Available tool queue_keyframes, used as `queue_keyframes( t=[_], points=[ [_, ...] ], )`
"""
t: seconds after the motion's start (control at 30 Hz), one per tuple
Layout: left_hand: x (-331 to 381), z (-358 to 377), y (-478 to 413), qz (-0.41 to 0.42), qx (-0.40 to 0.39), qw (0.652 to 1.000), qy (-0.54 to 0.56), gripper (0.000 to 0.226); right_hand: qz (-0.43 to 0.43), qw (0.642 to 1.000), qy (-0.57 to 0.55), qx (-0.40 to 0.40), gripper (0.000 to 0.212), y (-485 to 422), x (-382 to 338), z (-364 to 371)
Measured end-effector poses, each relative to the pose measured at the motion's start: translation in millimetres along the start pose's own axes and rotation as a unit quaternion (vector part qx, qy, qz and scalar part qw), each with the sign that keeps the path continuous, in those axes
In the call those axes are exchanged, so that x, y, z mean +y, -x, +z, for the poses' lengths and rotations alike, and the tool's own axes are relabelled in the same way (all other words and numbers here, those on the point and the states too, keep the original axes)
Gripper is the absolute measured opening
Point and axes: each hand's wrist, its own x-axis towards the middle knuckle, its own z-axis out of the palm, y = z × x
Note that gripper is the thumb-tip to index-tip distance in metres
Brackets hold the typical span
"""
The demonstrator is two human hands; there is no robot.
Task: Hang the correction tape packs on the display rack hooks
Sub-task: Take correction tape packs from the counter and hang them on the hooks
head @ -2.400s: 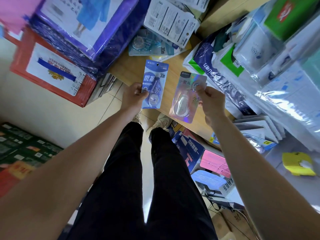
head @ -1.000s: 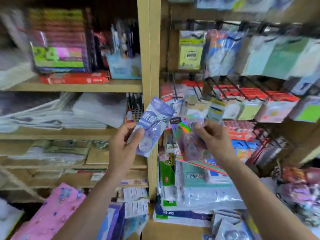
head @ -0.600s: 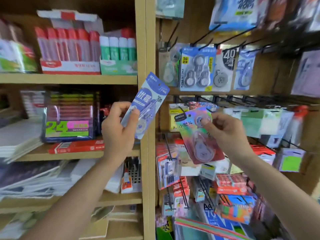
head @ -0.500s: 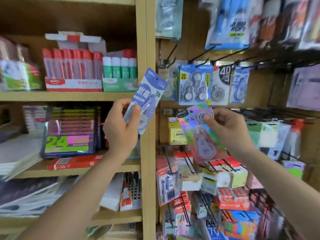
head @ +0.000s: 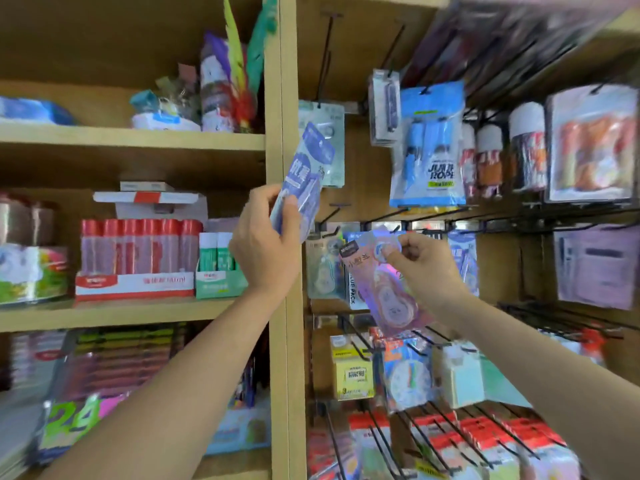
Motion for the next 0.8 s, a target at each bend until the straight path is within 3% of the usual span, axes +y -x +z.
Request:
queue_keyframes(
  t=[0.13, 0.3, 0.8],
  points=[
    [-17.6, 13.3, -11.4, -0.025, 0.000, 1.000, -0.011, 0.026, -0.010, 1.000, 0.021, -0.012, 0.019, -16.4, 2.5, 12.5],
    [-43.4, 25.0, -11.9, 0.017, 0.004, 0.999, -0.039, 0.026, -0.020, 0.998, 0.058, -0.015, 0.029, -33.2, 7.8, 25.6],
    [-47.9, 28.3, -8.9, 0.001, 0.013, 0.998, -0.064, 0.029, 0.017, 0.998, -0.044, 0.046, 0.022, -45.3, 27.3, 55.9]
  ],
)
